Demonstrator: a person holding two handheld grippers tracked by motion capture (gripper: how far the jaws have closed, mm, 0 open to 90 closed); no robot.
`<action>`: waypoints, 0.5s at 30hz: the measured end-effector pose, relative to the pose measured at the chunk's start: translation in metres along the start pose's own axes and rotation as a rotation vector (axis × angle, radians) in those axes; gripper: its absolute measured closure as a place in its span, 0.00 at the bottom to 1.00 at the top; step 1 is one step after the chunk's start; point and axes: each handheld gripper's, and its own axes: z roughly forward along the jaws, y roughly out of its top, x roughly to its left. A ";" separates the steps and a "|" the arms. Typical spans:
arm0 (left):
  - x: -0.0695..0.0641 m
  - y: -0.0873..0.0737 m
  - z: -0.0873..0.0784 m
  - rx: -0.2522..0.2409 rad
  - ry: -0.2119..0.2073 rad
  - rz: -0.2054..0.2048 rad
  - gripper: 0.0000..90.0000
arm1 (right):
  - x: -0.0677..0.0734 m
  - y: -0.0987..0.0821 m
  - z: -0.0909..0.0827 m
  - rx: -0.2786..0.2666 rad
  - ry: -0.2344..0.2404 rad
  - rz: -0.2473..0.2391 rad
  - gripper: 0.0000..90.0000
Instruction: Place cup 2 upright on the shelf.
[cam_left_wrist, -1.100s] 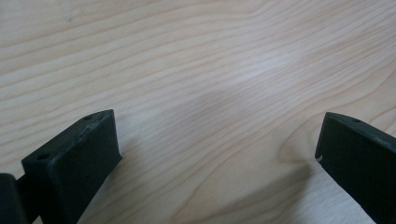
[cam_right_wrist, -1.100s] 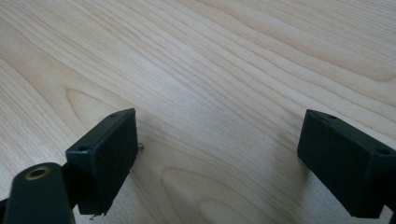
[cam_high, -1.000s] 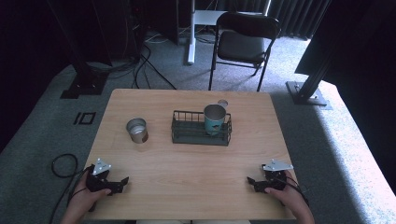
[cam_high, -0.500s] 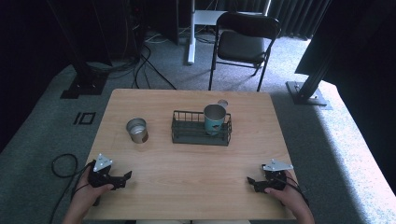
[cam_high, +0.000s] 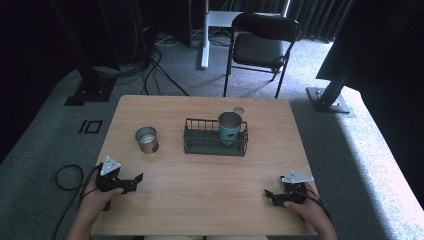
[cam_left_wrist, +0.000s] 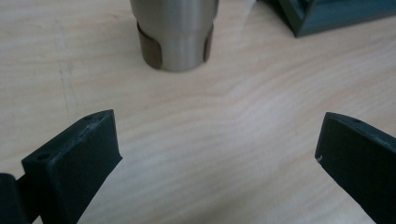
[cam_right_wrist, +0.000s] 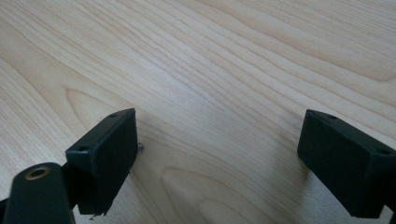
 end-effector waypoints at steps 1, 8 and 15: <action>0.000 0.002 0.000 -0.005 0.003 0.000 0.00 | 0.000 0.000 0.000 0.000 0.000 0.000 0.13; 0.001 0.015 0.006 -0.028 0.002 -0.010 0.00 | 0.000 0.000 0.000 0.000 0.000 0.001 0.13; 0.004 0.024 0.013 -0.050 0.009 -0.010 0.00 | 0.000 0.000 0.000 0.002 0.000 0.002 0.13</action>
